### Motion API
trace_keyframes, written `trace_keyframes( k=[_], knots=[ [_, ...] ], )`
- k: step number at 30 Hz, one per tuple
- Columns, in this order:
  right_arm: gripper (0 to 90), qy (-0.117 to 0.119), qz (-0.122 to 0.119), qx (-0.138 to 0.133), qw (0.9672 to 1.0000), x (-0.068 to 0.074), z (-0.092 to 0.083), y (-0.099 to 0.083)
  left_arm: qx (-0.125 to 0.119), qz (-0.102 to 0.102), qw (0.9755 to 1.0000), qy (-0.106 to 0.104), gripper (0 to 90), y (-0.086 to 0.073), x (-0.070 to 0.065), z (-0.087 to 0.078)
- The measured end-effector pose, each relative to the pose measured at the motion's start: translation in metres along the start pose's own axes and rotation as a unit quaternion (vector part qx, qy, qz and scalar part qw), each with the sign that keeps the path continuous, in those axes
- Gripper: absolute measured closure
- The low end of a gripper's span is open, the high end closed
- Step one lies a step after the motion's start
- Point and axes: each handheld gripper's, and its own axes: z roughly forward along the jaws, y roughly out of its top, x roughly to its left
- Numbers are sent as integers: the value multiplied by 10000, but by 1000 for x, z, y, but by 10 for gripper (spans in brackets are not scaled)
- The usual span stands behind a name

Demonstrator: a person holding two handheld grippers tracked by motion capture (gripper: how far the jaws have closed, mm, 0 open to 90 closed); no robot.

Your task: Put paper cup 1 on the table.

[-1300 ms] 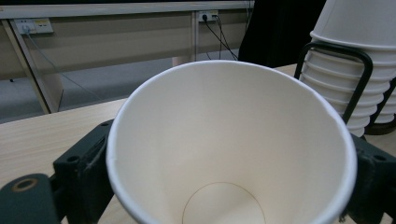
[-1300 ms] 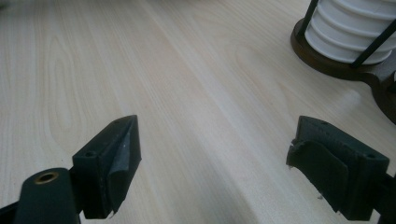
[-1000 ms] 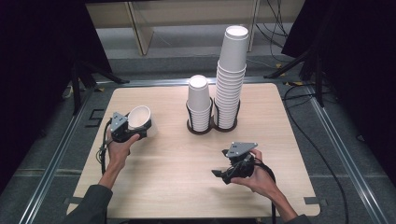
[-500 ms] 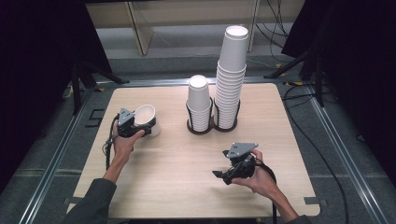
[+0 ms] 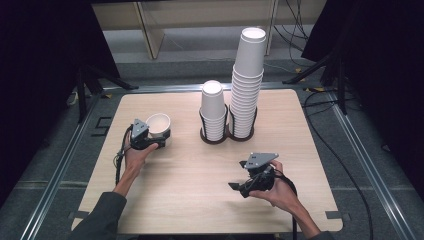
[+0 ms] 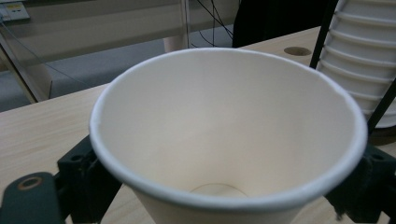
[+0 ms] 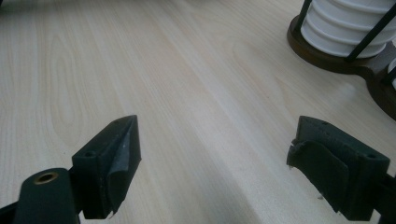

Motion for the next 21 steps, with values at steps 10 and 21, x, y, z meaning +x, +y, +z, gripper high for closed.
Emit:
trace_keyframes(
  k=[10,21],
  knots=[
    [160,41,48,26,10000,0,-3,-1,-40,-6,9998,-192,136,-12,0,-5],
    [159,-2,83,-4,10000,-2,-7,-4,195,97,9994,-277,144,-18,2,-15]
  ],
)
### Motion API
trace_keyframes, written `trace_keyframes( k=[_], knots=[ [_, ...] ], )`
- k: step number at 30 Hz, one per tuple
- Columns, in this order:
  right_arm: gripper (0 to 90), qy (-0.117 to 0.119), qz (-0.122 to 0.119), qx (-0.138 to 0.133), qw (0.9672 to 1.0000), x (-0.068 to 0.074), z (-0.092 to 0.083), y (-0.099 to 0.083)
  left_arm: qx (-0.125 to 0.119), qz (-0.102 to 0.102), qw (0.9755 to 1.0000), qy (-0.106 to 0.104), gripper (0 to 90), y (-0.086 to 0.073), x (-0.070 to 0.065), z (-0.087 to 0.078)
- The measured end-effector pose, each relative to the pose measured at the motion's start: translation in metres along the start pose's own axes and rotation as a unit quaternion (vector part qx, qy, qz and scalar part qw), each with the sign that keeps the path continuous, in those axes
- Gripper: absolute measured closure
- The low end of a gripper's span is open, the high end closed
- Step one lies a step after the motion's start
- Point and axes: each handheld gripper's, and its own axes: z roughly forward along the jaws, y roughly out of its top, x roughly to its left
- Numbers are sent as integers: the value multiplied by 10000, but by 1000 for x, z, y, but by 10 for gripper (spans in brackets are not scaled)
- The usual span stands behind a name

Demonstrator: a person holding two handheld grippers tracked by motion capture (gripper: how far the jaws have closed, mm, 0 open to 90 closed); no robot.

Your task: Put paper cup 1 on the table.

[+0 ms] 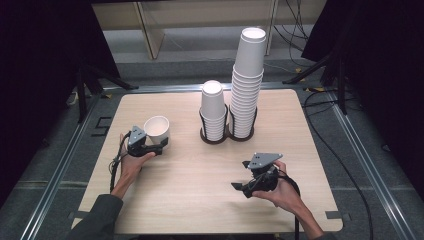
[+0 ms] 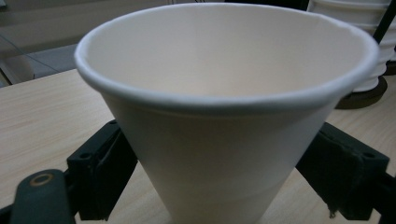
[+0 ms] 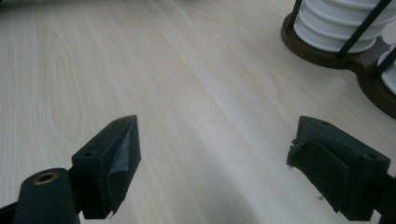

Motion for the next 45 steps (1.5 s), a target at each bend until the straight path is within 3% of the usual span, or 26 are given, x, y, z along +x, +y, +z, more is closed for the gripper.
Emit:
trace_keyframes(
  k=[5,10,18,21,24,29,33,35,41,42,43,44,45],
  knots=[
    [159,-45,-6,2,10000,-2,-1,-2,84,107,9999,-39,144,-1,3,-6],
    [160,-40,39,-19,10000,-2,-3,-2,131,2,9999,-18,145,-2,1,-18],
    [162,-315,182,-144,9992,-8,-11,-3,61,-125,9999,44,145,4,-12,-48],
    [161,-447,300,-217,9983,-12,-16,-4,33,-72,9999,95,145,5,-21,-61],
    [161,-648,395,-334,9966,-16,-21,-4,-71,-95,9999,60,145,6,-29,-73],
    [162,-859,766,-542,9919,-22,-31,-4,-191,-119,9997,85,145,11,-42,-91],
    [162,-999,842,-636,9894,-28,-36,-2,-375,-153,9992,64,145,14,-55,-104],
    [162,-1034,910,-796,9873,-29,-38,-2,-336,-142,9993,49,146,14,-62,-110],
    [162,-1279,1046,-915,9820,-37,-50,-3,-229,-99,9996,-135,145,7,-83,-117],
    [162,-1300,1208,-969,9794,-38,-52,-3,-254,-89,9995,-153,145,6,-86,-117],
    [162,-1264,1218,-1082,9785,-40,-53,-4,-304,-87,9992,-225,145,5,-89,-116],
    [161,-1370,1168,-1069,9778,-42,-55,-5,-208,-35,9995,-235,145,5,-92,-118],
    [162,-1406,1161,-1086,9772,-43,-56,-5,-305,-14,9991,-304,145,4,-95,-117]
  ],
)
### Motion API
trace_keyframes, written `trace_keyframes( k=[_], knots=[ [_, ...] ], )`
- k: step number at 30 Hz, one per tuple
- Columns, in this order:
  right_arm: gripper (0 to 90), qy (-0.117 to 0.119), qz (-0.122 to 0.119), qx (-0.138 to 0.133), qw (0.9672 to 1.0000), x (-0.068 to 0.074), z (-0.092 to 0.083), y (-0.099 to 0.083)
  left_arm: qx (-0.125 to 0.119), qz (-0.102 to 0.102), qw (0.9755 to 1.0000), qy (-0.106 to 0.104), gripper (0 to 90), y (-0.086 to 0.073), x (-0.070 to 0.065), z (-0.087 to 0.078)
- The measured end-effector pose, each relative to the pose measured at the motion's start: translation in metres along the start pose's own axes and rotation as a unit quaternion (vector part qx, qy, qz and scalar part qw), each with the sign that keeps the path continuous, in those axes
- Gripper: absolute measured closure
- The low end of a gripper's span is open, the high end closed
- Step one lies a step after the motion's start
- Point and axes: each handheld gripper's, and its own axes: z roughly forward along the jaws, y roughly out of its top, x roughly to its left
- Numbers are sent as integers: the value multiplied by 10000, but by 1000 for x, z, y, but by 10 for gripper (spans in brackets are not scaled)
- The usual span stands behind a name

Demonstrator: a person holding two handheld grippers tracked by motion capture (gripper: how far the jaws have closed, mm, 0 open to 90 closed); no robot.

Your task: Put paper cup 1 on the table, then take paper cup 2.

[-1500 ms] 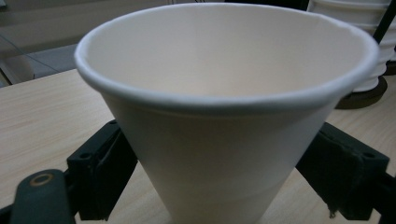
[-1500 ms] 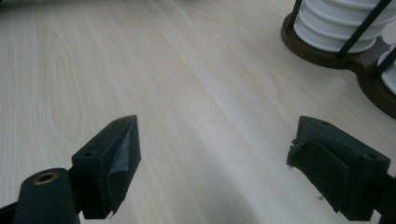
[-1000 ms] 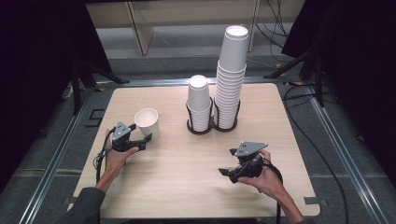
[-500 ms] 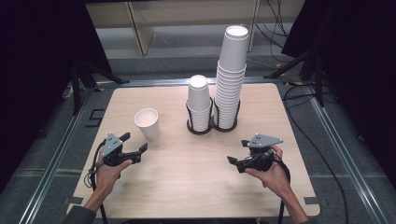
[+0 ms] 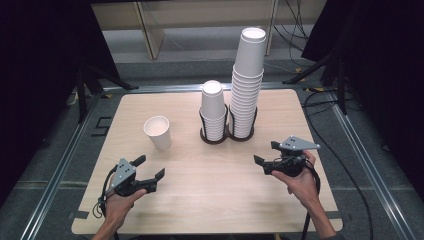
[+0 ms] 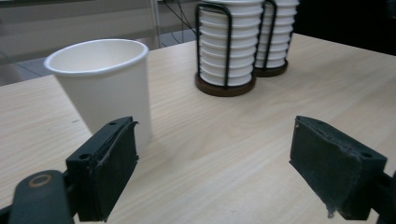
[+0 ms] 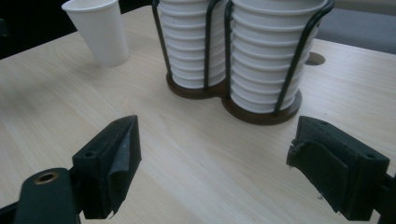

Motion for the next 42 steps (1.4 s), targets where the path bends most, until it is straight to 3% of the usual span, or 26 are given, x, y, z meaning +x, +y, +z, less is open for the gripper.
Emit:
trace_keyframes(
  k=[2,6,7,10,12,15,19,20,24,25,26,27,28,29,31,32,33,35,37,38,40,42],
  knots=[
    [162,-40,53,-11,10000,-3,-2,0,116,54,9999,-17,145,1,-5,-3],
    [163,-89,116,-24,9999,-8,-4,0,20,20,9998,-174,145,-2,-11,-2],
    [163,-100,113,-4,9999,-8,-5,0,113,50,9998,-141,145,-2,-11,-3],
    [162,-71,172,-21,9998,-10,-4,1,102,100,9998,-149,145,-2,-13,-2],
    [162,-148,72,-67,9998,-12,-4,3,19,149,9997,-213,145,-3,-14,-1],
    [162,-135,105,-159,9997,-10,-3,10,167,143,9996,-166,145,-4,-15,-2],
    [162,-192,-7,-333,9993,-11,-7,27,59,91,9997,-215,145,-5,-14,1],
    [162,-175,32,-373,9991,-11,-8,31,181,124,9996,-158,145,-4,-15,-2],
    [162,-102,164,-557,9983,-14,-4,51,70,172,9996,-203,145,-3,-16,-1],
    [161,-167,94,-543,9983,-15,-4,57,42,162,9996,-238,145,-4,-16,0],
    [161,-95,202,-569,9981,-14,-2,61,148,166,9995,-217,145,-4,-15,-1],
    [160,-149,137,-660,9976,-15,-1,66,94,156,9995,-263,145,-5,-15,1],
    [160,-67,247,-628,9977,-15,0,71,109,117,9996,-252,145,-5,-15,1],
    [160,-133,237,-638,9976,-15,0,76,89,94,9996,-265,145,-5,-15,1],
    [158,-139,251,-671,9973,-17,1,86,86,168,9994,-282,145,-5,-15,0],
    [159,-151,205,-739,9969,-19,2,91,191,184,9993,-246,145,-4,-15,-2],
    [157,-107,258,-756,9967,-21,2,96,84,161,9994,-301,145,-5,-15,1],
    [157,-135,309,-806,9962,-24,1,106,224,160,9992,-280,145,-5,-16,0],
    [157,-109,312,-872,9956,-29,2,116,129,170,9992,-344,145,-6,-16,3],
    [156,-93,371,-869,9955,-30,3,120,204,175,9991,-315,145,-6,-16,2],
    [156,-164,301,-919,9952,-32,4,129,143,217,9990,-372,145,-6,-16,3],
    [156,-218,251,-963,9948,-35,5,138,264,190,9990,-314,145,-6,-16,1]
  ],
)
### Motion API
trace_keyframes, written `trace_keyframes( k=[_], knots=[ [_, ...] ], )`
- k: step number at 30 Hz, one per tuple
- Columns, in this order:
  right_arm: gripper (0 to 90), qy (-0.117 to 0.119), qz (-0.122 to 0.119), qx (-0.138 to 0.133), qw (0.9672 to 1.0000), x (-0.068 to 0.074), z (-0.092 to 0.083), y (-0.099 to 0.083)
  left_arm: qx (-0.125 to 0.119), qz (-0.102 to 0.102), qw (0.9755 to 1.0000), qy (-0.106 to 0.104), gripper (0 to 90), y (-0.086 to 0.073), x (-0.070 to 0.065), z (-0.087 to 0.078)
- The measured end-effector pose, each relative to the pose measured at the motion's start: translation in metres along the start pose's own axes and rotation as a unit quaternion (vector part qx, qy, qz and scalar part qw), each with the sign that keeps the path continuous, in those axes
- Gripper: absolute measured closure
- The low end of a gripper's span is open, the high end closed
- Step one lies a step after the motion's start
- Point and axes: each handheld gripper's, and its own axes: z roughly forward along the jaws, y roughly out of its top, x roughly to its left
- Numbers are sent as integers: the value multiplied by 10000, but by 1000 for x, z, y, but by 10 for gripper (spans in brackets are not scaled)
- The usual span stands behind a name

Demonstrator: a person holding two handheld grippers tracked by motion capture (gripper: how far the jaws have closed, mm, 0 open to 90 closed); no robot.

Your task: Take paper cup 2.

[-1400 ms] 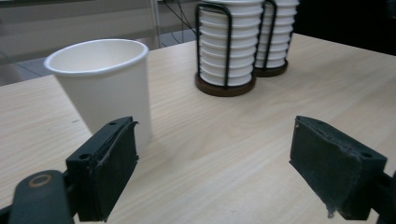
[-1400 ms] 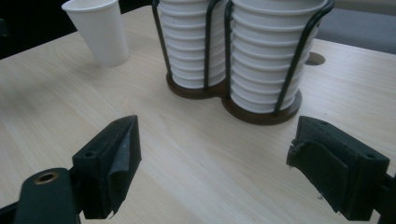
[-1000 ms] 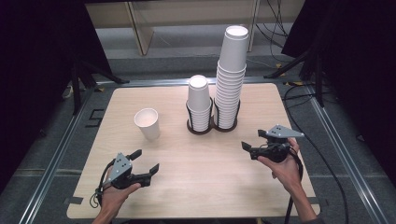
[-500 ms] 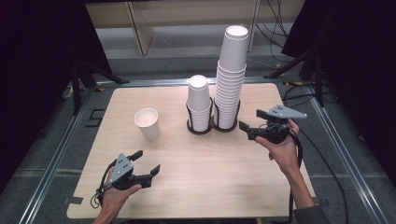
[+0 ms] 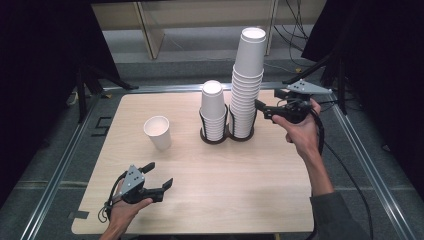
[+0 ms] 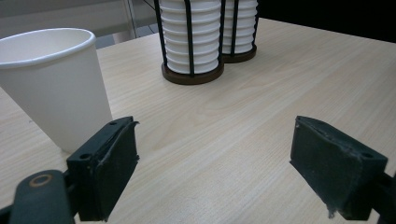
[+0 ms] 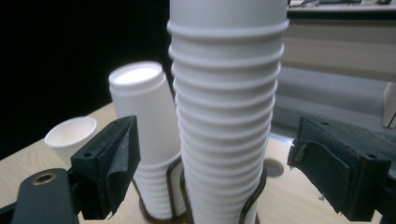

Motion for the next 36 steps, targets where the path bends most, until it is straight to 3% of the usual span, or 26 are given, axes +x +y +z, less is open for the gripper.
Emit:
trace_keyframes(
  k=[3,8,11,15,16,17,25,33,36],
  knots=[
    [155,54,84,-45,9999,-1,4,13,-10,-17,10000,-13,145,-1,0,1],
    [155,-114,-68,-97,9999,-3,10,32,-77,16,9999,-77,145,-1,0,3],
    [156,-5,-11,-123,9999,-2,14,42,-80,20,9999,-77,145,-1,-1,3],
    [155,-78,13,-150,9999,-1,18,54,-60,25,9999,-85,145,-1,-2,3],
    [155,-103,-110,-181,9997,-1,21,55,-58,19,9999,-89,145,-1,-2,3],
    [155,-101,-17,-97,9999,1,23,56,-47,21,9999,-101,145,-1,-1,3],
    [156,-80,-142,-168,9997,0,42,64,-67,15,9999,-121,145,-1,0,3],
    [151,-206,-78,-166,9996,-2,57,77,-35,14,9999,-95,145,0,-1,1],
    [145,-115,70,-182,9997,-5,61,79,-135,13,9998,-141,145,-1,0,3]
  ],
)
